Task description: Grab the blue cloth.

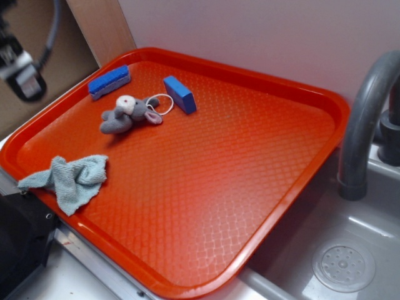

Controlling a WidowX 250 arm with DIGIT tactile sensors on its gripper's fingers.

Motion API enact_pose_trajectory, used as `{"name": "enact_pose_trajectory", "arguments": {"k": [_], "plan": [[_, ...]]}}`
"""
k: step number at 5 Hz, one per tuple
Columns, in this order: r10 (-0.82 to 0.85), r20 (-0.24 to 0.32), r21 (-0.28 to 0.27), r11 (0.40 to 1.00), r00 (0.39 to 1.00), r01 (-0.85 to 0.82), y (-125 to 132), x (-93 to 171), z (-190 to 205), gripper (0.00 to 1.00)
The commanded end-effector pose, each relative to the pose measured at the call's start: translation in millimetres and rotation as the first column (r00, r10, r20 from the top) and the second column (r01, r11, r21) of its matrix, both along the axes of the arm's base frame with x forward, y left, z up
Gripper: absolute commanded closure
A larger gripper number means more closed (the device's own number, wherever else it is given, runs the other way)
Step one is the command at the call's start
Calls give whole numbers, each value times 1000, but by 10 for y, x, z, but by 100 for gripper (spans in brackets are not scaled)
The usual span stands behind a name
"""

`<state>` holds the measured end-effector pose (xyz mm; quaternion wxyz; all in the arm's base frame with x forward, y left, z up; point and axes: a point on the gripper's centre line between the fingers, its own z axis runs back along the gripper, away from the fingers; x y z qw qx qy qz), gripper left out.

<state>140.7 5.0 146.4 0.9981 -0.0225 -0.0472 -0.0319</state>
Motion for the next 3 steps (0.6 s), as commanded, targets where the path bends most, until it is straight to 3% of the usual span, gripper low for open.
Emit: {"name": "enact_pose_trajectory", "arguments": {"k": [1, 2, 3], "plan": [[113, -92, -31, 993, 989, -116, 109, -127, -947, 0], [57, -91, 56, 997, 994, -52, 51, -135, -1118, 0], [1, -89, 29, 1000, 996, 2, 4, -140, -1207, 0]]}}
